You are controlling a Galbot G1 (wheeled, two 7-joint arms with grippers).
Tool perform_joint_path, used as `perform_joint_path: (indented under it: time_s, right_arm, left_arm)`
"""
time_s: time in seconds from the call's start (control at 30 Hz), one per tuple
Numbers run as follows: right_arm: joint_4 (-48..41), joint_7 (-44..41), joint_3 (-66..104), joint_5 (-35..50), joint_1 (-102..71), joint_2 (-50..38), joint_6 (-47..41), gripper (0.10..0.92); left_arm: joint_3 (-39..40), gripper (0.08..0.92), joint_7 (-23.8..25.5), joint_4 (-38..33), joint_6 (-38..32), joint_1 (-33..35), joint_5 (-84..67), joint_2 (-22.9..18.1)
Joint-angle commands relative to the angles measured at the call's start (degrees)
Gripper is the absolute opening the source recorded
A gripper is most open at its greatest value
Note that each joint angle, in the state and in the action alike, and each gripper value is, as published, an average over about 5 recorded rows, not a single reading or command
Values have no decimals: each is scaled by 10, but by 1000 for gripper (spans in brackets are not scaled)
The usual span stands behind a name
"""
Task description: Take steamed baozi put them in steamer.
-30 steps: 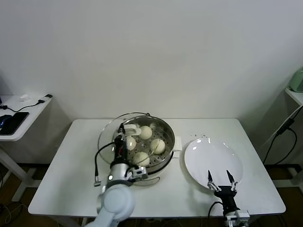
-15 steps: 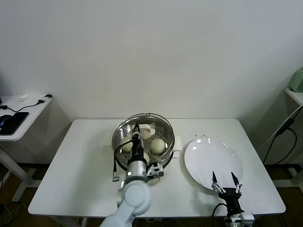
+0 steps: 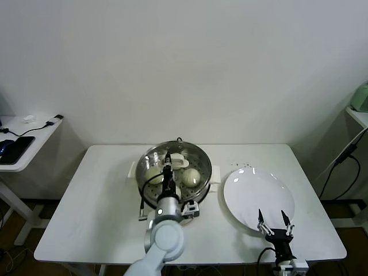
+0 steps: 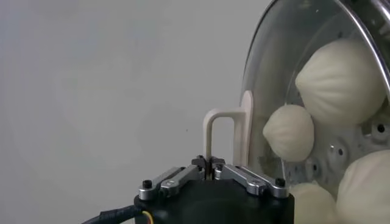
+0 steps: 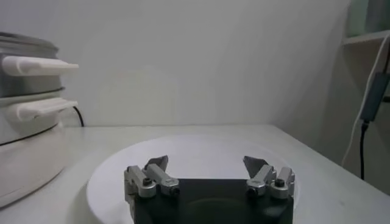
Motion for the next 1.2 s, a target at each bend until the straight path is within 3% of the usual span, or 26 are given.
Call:
perform_joint_path:
  time_s: [0.03, 0.17, 0.27, 0.53, 0.77, 0.93, 1.03, 1.1, 1.2]
  right_arm:
    - [-2, -1, 0, -1, 0, 1, 4, 823]
    - [-2, -1, 0, -3, 1, 2, 6, 823]
    - [-2, -1, -1, -7, 2, 5, 5, 822]
    - [0, -3, -3, -15, 3, 9, 1, 823]
    - [-1, -5, -8, -19, 8, 11, -10, 823]
    - [4, -9, -12, -9, 13, 13, -13, 823]
    - [14, -7, -13, 5, 12, 8, -11, 823]
    - [21, -7, -12, 12, 9, 2, -8, 823]
    - [27, -11, -9, 20, 5, -9, -4, 823]
  left_arm:
    - [0, 133, 1, 14, -3, 2, 9, -1]
    - [3, 140, -3, 8, -6, 4, -1, 1]
    - [8, 193, -10, -5, -6, 4, -24, 0]
    - [17, 426, -24, -101, -16, 31, -113, 31]
    - [-27, 625, -75, -181, -76, 105, -221, 78]
    - [-100, 766, -171, -215, -156, 158, -426, 94]
    - [-193, 812, -226, -231, -209, 176, -611, 88]
    - [-273, 819, -238, -236, -256, 193, -739, 86]
    - [-383, 822, -217, -230, -297, 221, -915, 93]
